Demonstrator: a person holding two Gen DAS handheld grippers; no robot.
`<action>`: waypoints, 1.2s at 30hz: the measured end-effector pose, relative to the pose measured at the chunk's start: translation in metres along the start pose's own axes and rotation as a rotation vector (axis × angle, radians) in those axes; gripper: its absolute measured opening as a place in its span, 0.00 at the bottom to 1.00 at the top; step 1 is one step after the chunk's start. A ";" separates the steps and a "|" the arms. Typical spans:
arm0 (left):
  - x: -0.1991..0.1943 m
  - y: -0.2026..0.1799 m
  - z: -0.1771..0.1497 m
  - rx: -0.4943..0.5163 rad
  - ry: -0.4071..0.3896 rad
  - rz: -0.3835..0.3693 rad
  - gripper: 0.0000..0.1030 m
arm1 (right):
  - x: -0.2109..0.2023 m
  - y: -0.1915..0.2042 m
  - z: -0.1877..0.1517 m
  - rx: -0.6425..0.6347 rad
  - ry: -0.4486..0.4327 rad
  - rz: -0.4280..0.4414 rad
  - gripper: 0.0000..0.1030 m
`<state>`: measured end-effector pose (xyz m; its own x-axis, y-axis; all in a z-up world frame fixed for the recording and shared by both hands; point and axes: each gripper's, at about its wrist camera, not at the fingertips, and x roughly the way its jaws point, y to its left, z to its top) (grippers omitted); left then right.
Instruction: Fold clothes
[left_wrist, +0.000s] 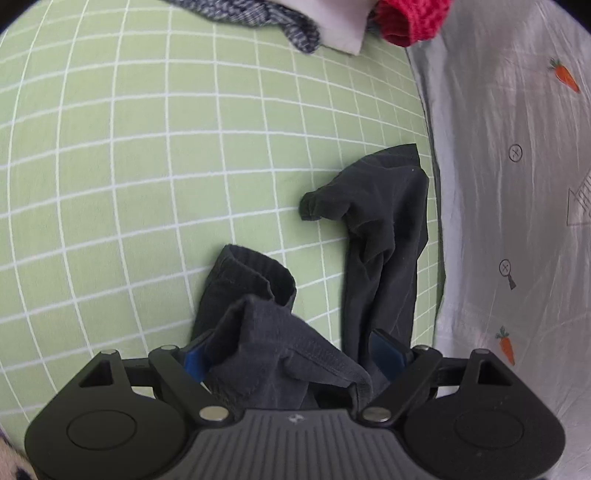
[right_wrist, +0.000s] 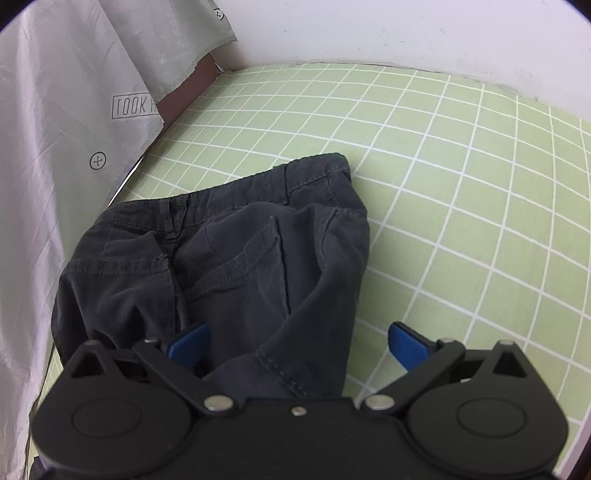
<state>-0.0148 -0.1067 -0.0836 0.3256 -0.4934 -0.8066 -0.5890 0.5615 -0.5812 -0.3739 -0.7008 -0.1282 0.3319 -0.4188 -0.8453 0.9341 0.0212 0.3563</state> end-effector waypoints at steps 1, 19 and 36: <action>-0.002 0.001 0.000 -0.013 0.003 -0.011 0.85 | 0.000 0.000 -0.001 -0.001 0.000 -0.004 1.00; 0.012 -0.020 0.012 0.246 -0.059 0.059 0.07 | 0.020 -0.001 0.004 0.076 0.143 0.065 0.71; 0.013 -0.166 0.085 0.513 -0.272 -0.039 0.04 | -0.012 0.117 0.055 -0.037 -0.021 0.382 0.06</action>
